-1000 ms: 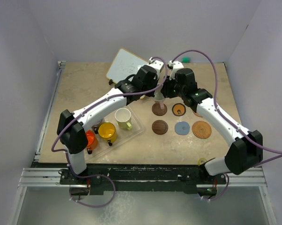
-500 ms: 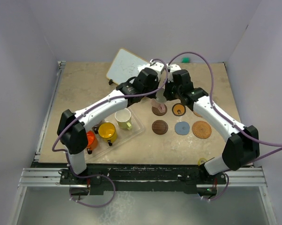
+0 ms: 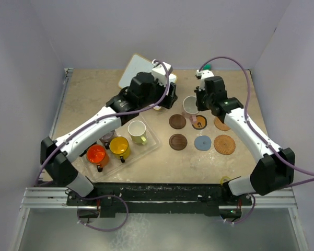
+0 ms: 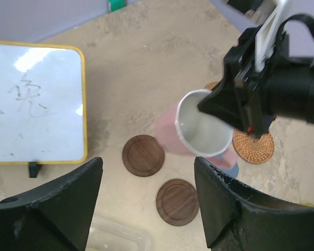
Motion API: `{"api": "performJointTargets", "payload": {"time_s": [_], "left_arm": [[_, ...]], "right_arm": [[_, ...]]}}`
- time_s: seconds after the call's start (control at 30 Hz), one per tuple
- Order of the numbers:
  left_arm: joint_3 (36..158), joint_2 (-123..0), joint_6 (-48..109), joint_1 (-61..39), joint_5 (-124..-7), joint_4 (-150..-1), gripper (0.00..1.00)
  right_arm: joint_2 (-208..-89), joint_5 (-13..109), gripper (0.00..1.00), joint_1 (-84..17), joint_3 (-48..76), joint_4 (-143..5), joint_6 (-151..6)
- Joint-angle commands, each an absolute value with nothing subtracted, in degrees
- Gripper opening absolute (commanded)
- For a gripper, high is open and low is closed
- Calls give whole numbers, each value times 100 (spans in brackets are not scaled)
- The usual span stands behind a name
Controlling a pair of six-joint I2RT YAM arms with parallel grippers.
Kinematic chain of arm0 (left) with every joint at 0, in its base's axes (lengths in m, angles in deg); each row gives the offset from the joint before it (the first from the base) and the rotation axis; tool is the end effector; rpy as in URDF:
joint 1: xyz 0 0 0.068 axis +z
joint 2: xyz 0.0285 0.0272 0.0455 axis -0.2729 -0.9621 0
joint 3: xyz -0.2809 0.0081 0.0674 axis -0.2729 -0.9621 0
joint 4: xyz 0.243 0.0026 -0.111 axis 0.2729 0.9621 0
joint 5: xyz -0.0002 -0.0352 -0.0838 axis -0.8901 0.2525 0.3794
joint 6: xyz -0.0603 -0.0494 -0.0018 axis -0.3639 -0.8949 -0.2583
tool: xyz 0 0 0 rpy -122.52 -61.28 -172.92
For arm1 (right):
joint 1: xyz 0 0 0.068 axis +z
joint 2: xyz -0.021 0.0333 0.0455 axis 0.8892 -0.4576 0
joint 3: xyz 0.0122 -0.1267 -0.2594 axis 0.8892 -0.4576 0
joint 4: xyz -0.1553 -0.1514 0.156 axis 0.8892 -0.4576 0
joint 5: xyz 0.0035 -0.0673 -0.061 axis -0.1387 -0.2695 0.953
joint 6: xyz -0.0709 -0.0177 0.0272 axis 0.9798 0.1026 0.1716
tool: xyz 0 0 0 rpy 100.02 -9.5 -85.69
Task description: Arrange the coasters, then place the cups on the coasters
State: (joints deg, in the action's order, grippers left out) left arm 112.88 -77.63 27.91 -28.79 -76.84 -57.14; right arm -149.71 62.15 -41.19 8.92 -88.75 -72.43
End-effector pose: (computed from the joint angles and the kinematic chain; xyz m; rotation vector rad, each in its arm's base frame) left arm 0.2971 -0.2883 0.3901 0.4819 1.9103 -0.6325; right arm 0.3363 0.1248 0.3265 -0.2063 2.1180 0.1697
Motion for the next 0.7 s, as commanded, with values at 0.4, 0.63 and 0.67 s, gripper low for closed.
{"api": "performJointTargets", "payload": {"time_s": [0.4,0.63,0.67], "left_arm": [[10295,-5890,4815,-1651,-6716,-4910,73],[10013,-5547,5081,-1574,-6568,-4746,77],[9985,-5525,5079,-1560,-6575,-4753,77]], "right_arm": [[-14486,5001,0,-6440,1176,-10033,-4951],[-15175,4429,0,-7071,1687,-10596,-4281],[-15284,4393,0,-7121,1737,-10605,-4284]]}}
